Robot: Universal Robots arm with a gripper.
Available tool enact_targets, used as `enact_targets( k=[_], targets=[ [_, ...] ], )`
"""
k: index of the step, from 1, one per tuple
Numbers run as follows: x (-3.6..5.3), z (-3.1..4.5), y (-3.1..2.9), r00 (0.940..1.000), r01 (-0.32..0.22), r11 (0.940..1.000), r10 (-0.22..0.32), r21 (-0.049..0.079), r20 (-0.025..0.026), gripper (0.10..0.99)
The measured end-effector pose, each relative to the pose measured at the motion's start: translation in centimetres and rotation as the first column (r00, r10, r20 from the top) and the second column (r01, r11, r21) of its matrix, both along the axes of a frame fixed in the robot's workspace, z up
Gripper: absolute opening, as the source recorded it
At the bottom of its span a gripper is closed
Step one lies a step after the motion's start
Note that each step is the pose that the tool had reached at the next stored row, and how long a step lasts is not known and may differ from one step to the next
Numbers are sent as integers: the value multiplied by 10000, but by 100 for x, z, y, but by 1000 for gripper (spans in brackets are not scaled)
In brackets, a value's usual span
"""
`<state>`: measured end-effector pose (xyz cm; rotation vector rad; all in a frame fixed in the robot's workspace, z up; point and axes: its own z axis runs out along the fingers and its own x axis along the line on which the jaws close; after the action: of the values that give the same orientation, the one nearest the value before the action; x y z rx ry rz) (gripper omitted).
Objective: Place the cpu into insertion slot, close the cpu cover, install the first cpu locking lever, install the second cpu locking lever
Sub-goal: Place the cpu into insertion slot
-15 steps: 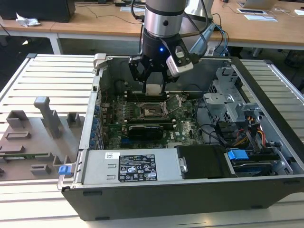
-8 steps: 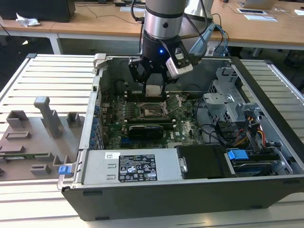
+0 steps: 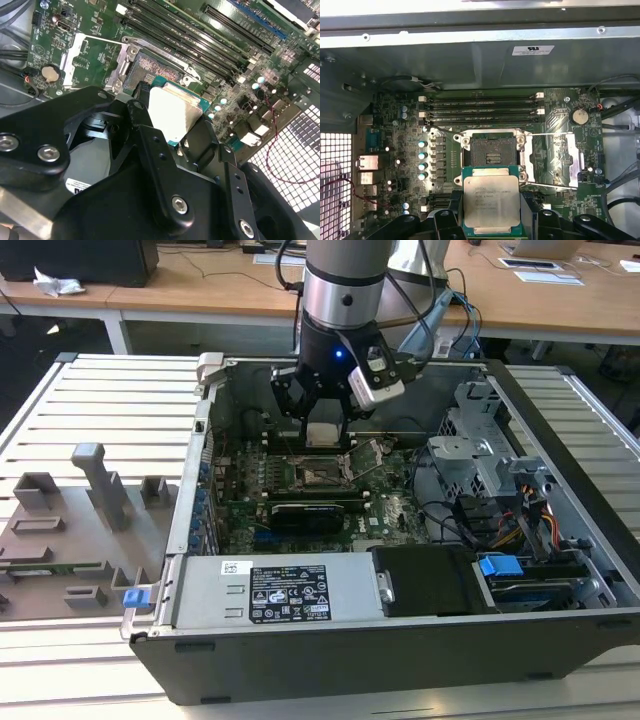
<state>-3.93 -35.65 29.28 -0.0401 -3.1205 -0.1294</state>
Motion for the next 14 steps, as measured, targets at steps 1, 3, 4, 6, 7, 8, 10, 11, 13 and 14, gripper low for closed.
enact_targets(
  k=[1,3,4,6,7,8,10,11,13,14],
  targets=[
    [0,-5,0,10000,-1,10000,1,0,0,541],
    [0,-16,0,10000,0,10000,0,0,0,541],
    [0,-21,0,10000,0,10000,0,0,0,541],
    [0,-30,0,10000,0,10000,0,0,0,541],
    [0,-34,0,10000,0,10000,0,0,0,541],
    [0,-38,0,10000,0,10000,0,0,0,541],
    [0,-51,0,10000,0,10000,0,0,0,541],
    [0,-57,0,10000,0,10000,0,0,0,541],
    [0,-70,0,10000,0,10000,0,0,0,541],
    [0,-73,0,10000,0,10000,0,0,0,541]
  ],
)
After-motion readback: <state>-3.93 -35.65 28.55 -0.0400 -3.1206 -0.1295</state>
